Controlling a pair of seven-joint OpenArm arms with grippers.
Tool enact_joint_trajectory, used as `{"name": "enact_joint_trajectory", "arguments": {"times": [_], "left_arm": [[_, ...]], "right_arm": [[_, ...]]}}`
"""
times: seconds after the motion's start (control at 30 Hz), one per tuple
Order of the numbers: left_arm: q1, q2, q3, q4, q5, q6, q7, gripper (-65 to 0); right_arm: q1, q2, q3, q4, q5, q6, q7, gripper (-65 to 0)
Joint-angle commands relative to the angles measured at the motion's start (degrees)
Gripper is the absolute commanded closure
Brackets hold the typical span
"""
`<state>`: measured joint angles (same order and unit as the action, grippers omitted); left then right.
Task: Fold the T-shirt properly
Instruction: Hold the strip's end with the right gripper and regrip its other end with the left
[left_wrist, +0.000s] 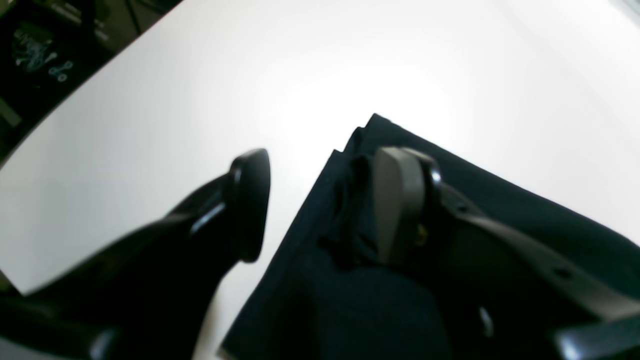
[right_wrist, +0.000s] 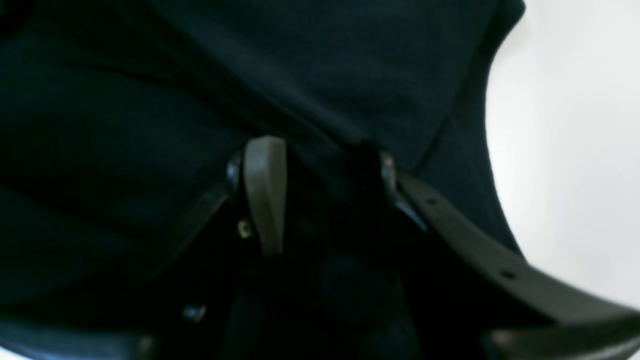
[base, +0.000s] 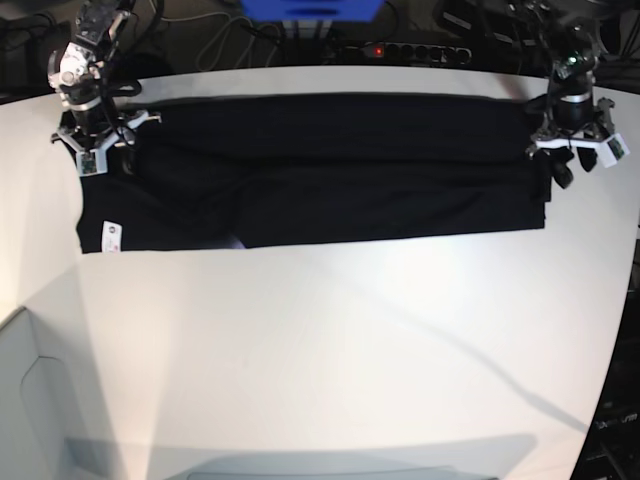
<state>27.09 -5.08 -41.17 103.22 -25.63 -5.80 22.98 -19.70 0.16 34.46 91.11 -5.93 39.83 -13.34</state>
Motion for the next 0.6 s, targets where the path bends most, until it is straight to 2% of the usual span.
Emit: {"name": "enact_joint_trajectory", "arguments": {"times": [0.0, 0.2, 0.4, 0.43, 0.5, 0.57], "left_arm": [[-1.6, -0.6, 0.2, -0.2, -0.4, -0.2, -1.0, -32.4], [-8.2, -0.6, 3.4, -8.7, 0.0, -0.2, -1.0, -32.4], [-10.6, -0.1, 6.9, -10.1, 7.1, -0.2, -1.0, -31.7], [-10.6, -0.1, 7.0, -10.1, 7.4, -0.2, -1.0, -30.0], [-10.6, -0.1, 6.9, -10.1, 7.3, -0.2, -1.0, -21.2], [-10.6, -0.1, 6.8, -9.9, 7.3, -0.2, -1.1, -8.0]], "right_arm": [[0.0, 0.3, 0.2, 0.4, -1.1, 0.2, -1.0, -24.7], [0.1, 0.3, 0.1, 0.4, -1.1, 0.2, -1.0, -24.8], [0.1, 0.3, 0.1, 0.4, -1.1, 0.2, -1.0, -24.8], [0.1, 0.3, 0.1, 0.4, -1.1, 0.2, -1.0, -24.8], [0.1, 0.3, 0.1, 0.4, -1.1, 0.2, -1.0, -24.8], [0.1, 0.3, 0.1, 0.4, -1.1, 0.2, -1.0, -24.8]]}}
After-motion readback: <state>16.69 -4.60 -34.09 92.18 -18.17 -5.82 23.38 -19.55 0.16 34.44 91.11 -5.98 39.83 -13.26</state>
